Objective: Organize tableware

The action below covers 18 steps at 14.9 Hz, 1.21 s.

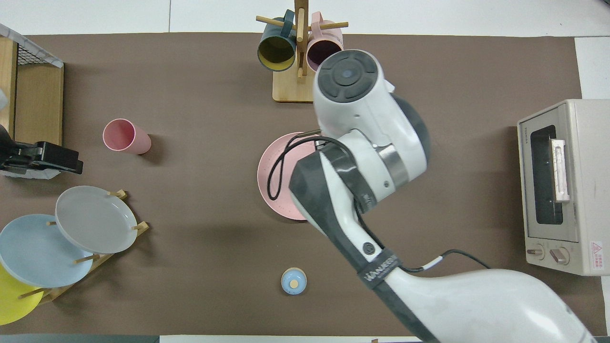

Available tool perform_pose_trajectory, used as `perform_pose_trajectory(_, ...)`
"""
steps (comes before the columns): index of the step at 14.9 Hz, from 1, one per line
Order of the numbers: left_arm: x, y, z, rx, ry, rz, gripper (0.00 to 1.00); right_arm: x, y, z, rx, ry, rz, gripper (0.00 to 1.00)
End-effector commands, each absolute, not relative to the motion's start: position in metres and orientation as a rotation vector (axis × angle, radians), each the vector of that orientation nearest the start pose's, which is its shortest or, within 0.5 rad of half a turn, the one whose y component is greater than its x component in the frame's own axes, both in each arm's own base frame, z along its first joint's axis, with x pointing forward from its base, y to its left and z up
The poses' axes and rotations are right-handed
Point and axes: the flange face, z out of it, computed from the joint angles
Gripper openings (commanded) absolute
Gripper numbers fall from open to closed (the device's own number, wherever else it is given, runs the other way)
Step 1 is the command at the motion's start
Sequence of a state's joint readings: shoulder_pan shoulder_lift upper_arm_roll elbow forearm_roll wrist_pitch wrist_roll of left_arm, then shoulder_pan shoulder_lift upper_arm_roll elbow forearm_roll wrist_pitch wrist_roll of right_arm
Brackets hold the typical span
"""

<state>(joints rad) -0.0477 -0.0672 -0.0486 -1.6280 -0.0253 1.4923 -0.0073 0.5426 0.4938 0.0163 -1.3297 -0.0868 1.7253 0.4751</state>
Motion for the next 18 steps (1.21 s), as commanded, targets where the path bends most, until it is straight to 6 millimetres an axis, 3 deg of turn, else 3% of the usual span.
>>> perform_pose_trajectory(1, 0.514, -0.053, 0.629, -3.141, 0.128, 0.112, 1.00, 0.586, 0.434, 0.422, -3.229, -0.013, 0.048, 0.00)
perform_pose_trajectory(3, 0.514, -0.053, 0.629, -3.141, 0.128, 0.105, 1.00, 0.576, 0.459, 0.416, -3.184, -0.006, 0.015, 0.00)
perform_pose_trajectory(5, 0.513, -0.053, 0.629, -3.141, 0.126, 0.116, 1.00, 0.551, 0.492, 0.396, -3.200, 0.003, 0.019, 0.00)
perform_pose_trajectory(6, 0.514, -0.052, 0.627, -3.141, 0.121, 0.119, 1.00, 0.546, 0.498, 0.387, -3.202, -0.002, 0.020, 0.00)
perform_pose_trajectory(10, 0.521, -0.051, 0.619, -3.145, 0.118, 0.061, 1.00, 0.549, 0.486, 0.368, -3.261, -0.017, 0.000, 0.00)
perform_pose_trajectory(12, 0.536, -0.054, 0.593, -3.147, 0.119, 0.037, 1.00, 0.548, 0.485, 0.360, -3.258, -0.018, 0.001, 0.00)
perform_pose_trajectory(14, 0.566, -0.061, 0.552, -3.159, 0.126, 0.051, 1.00, 0.542, 0.484, 0.346, -3.252, -0.020, 0.013, 0.00)
perform_pose_trajectory(18, 0.620, -0.078, 0.454, -3.181, 0.085, 0.040, 1.00, 0.546, 0.475, 0.338, -3.234, 0.006, 0.012, 0.00)
